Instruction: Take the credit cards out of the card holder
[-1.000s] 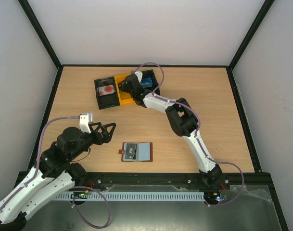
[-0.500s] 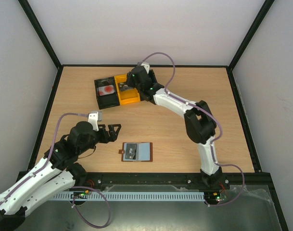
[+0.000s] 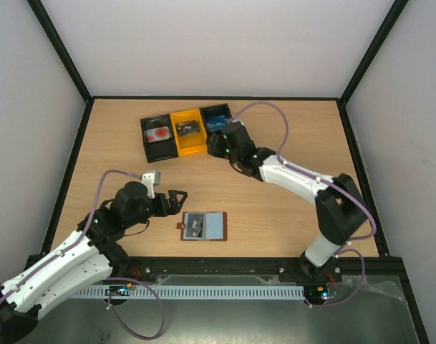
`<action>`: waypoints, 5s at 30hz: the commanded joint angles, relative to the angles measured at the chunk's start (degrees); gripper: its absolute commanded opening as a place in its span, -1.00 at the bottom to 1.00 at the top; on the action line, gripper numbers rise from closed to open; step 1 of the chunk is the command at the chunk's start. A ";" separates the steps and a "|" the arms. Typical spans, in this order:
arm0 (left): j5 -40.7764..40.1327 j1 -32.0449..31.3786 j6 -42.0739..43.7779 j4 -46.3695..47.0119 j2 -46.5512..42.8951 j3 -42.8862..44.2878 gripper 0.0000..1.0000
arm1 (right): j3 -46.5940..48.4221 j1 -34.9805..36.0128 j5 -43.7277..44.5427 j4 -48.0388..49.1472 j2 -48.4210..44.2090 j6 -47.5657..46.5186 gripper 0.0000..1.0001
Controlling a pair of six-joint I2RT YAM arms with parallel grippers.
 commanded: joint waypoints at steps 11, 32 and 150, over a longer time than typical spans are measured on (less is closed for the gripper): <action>13.44 -0.17 -5.52 18.34 5.24 -10.85 0.73 | -28.65 3.73 -7.55 4.61 -26.44 12.14 0.13; 10.80 -0.17 -9.69 24.99 13.68 -18.59 -0.27 | -35.55 21.05 -6.64 22.25 -15.58 21.45 -0.14; 10.09 -0.42 -10.76 28.77 24.43 -22.35 -0.95 | -44.26 25.10 -3.68 49.01 1.82 27.94 -0.96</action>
